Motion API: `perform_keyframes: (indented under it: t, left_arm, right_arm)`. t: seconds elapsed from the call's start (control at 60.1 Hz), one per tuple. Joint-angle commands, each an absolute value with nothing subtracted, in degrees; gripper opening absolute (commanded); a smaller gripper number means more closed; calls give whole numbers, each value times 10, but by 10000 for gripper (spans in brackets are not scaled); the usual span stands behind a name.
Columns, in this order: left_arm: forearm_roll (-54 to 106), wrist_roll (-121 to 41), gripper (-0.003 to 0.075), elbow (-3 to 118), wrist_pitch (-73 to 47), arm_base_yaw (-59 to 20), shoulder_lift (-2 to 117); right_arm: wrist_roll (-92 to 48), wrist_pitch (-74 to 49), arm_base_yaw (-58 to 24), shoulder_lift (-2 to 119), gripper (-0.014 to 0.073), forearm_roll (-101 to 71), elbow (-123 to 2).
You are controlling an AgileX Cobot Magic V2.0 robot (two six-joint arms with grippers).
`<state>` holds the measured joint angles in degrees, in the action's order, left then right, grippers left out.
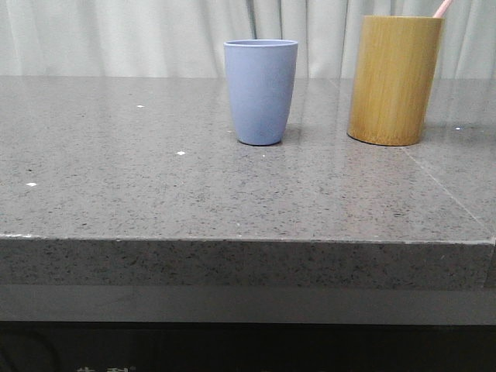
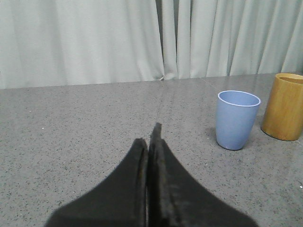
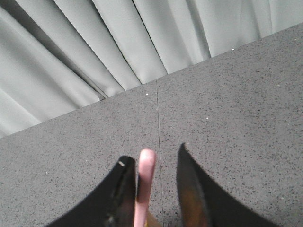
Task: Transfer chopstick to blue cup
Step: 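Grasp the pink stick with the right gripper and pull it up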
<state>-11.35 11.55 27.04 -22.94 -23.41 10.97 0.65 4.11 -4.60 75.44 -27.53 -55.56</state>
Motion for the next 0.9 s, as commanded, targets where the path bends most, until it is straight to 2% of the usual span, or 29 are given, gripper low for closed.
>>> perform_keyframes:
  t: [0.0, 0.449, 0.882]
  left_arm:
    - [-111, 121, -19, 285, -183, -234, 117]
    - [-111, 121, -19, 285, -184, -234, 117]
    - [-111, 121, -19, 285, -184, -234, 117]
  right_arm:
    - [5, 89, -46, 740, 169, -275, -578]
    - [5, 90, -48, 740, 21, -275, -578]
    - [5, 117, -84, 740, 13, -278, -584]
